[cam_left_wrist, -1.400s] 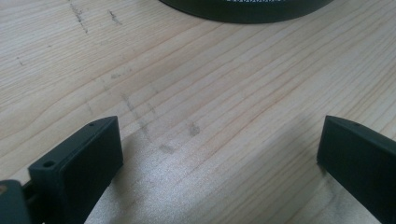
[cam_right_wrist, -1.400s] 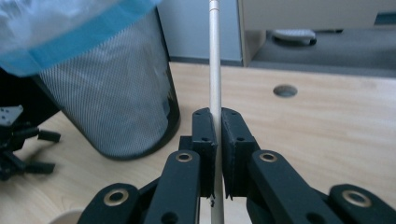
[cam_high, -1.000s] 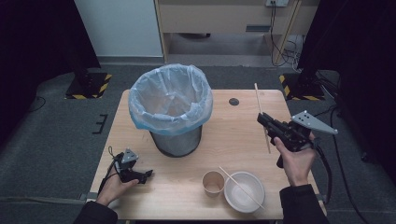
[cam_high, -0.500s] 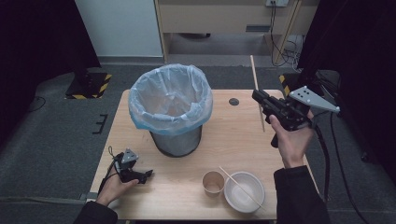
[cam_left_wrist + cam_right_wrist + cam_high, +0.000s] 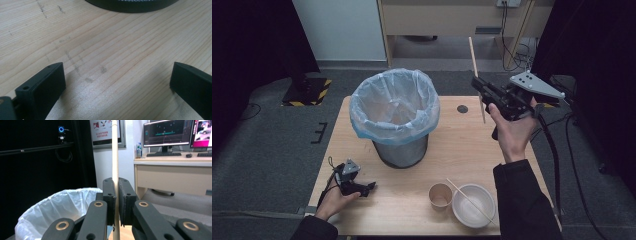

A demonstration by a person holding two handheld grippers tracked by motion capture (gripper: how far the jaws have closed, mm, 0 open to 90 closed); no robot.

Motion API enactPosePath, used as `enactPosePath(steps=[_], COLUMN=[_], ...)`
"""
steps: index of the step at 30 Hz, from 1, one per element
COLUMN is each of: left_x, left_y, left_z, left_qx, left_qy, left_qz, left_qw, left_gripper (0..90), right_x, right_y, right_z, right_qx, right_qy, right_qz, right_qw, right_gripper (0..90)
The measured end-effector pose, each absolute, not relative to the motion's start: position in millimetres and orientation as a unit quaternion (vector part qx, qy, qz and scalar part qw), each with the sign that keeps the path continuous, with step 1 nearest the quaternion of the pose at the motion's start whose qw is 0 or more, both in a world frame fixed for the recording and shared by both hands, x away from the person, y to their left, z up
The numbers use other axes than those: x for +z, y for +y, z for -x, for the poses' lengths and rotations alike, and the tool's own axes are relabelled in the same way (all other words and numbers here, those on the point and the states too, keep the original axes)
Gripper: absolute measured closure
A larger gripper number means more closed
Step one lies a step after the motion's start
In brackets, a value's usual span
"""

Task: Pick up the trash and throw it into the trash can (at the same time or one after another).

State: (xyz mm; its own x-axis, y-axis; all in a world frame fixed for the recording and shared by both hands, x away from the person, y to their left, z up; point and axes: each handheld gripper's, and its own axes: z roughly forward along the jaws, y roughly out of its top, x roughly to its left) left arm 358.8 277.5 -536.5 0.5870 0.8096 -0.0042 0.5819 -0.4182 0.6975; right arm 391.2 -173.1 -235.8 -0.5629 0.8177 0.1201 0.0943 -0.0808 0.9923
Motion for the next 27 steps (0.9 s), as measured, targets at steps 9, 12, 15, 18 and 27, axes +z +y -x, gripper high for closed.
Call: enactPosePath(steps=[9,12,15,18,27], left_x=[-536,-536,-536,-536,-536], left_y=[277,277,277,277,277], left_z=[-359,-359,-359,-359,-359], left_qx=[0.169,0.169,0.169,0.168,0.168], left_qy=[0.422,0.421,0.421,0.421,0.42], left_qz=[-0.825,-0.825,-0.825,-0.826,-0.826], left_qw=[0.336,0.336,0.336,0.336,0.336], left_gripper=[0.0,0.0,0.0,0.0,0.0], right_x=[-217,-212,-208,-207,-207], right_y=[-149,-140,-131,-122,-95], right_z=[-401,-404,-409,-413,-424], right_qx=[0.641,0.641,0.642,0.642,0.645], right_qy=[0.616,0.618,0.619,0.622,0.628], right_qz=[-0.353,-0.348,-0.346,-0.343,-0.334], right_qw=[0.292,0.292,0.29,0.287,0.278], right_gripper=[85.5,85.5,85.5,85.5,85.5])
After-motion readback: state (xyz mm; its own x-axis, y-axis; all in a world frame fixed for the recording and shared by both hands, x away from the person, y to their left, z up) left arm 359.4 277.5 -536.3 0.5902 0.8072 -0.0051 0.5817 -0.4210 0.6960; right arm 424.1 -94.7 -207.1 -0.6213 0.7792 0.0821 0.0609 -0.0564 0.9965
